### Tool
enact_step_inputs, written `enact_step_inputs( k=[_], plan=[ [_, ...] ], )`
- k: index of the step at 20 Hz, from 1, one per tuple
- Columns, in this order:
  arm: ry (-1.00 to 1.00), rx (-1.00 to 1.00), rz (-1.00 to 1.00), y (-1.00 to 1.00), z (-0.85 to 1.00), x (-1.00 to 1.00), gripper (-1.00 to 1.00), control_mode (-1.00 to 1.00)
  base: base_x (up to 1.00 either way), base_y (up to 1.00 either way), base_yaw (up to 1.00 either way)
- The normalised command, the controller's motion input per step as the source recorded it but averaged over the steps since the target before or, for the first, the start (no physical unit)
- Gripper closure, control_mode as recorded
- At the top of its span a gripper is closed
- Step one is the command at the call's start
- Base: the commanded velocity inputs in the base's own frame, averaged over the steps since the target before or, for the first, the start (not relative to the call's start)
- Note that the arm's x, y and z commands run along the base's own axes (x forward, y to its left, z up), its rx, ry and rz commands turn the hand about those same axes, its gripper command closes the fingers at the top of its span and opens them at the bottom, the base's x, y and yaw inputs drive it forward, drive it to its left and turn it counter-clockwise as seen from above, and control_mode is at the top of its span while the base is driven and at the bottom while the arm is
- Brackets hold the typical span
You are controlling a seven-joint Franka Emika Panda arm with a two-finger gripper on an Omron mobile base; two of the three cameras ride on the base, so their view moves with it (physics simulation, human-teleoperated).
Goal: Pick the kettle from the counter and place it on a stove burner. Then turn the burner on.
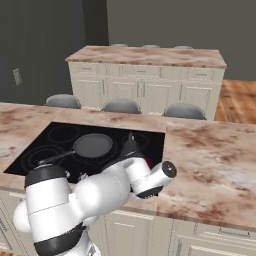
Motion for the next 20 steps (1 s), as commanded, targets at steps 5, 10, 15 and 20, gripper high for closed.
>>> enact_step_inputs(
  k=[5,10,15,20],
  plan=[
    [-0.05,-0.1,0.0,0.0,1.0,0.0,-1.0,-1.0,0.0,0.0,0.0],
    [-0.03,-0.11,0.0,0.0,1.0,0.0,-1.0,-1.0,0.0,0.0,0.0],
    [-0.02,-0.11,0.0,0.0,1.0,0.0,-1.0,-1.0,0.0,0.0,0.0],
    [-0.04,-0.09,0.0,-0.11,1.0,-0.05,-1.0,-1.0,0.0,0.0,0.0]
  ],
)
